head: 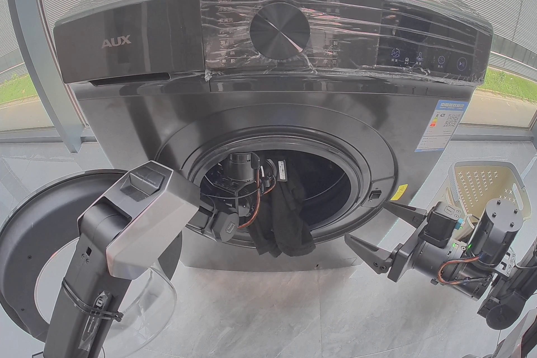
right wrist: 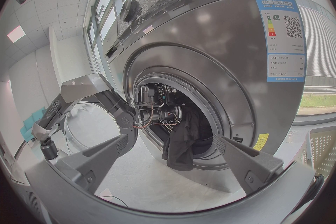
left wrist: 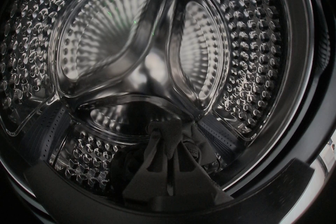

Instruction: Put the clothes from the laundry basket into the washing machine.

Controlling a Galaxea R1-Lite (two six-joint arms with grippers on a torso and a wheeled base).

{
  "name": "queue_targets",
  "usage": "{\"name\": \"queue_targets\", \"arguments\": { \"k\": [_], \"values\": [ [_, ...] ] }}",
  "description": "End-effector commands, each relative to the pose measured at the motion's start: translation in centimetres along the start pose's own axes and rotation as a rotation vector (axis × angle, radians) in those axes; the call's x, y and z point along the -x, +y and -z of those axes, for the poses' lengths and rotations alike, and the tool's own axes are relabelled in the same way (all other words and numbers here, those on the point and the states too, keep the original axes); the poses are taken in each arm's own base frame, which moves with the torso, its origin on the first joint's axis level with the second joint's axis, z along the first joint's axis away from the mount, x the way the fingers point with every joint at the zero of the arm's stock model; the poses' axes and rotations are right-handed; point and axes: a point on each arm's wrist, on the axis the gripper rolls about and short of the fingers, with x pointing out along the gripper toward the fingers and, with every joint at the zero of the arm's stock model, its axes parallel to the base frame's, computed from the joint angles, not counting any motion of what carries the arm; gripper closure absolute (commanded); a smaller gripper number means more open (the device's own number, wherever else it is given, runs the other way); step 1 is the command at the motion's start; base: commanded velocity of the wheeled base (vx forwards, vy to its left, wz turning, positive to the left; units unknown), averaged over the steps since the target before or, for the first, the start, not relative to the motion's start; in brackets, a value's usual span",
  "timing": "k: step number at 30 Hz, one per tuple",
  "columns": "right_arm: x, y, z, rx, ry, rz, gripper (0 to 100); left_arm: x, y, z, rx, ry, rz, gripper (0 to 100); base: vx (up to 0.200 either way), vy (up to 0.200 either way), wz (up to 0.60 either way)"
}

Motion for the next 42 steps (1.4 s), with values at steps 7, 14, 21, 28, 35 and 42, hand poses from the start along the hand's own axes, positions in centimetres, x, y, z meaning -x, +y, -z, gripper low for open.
{"name": "queue_targets", "arguments": {
  "k": [7,14,21,28,35,42],
  "values": [
    [0.0,0.0,0.0,0.000,-0.001,-0.002,0,0.5,0.0,1.0,-0.005,0.036,-0.001,0,0.000,0.000,0.00],
    [0.0,0.0,0.0,0.000,-0.002,-0.001,0,4.2,-1.2,2.6,-0.035,0.225,0.084,0,0.000,0.000,0.00],
    [0.0,0.0,0.1,-0.001,0.006,0.000,0,6.3,-1.7,4.9,-0.052,0.345,0.160,0,0.000,0.000,0.00],
    [0.0,0.0,0.1,-0.001,0.006,-0.002,0,6.1,-1.0,7.9,-0.093,0.396,0.153,0,0.000,0.000,0.00],
    [0.0,0.0,0.1,-0.001,0.005,-0.002,0,5.6,-0.7,8.9,-0.110,0.395,0.148,0,0.000,0.000,0.00],
    [0.0,0.1,0.1,0.000,0.006,-0.004,0,5.3,-0.7,8.7,-0.108,0.382,0.141,100,0.000,0.000,0.00]
  ]
}}
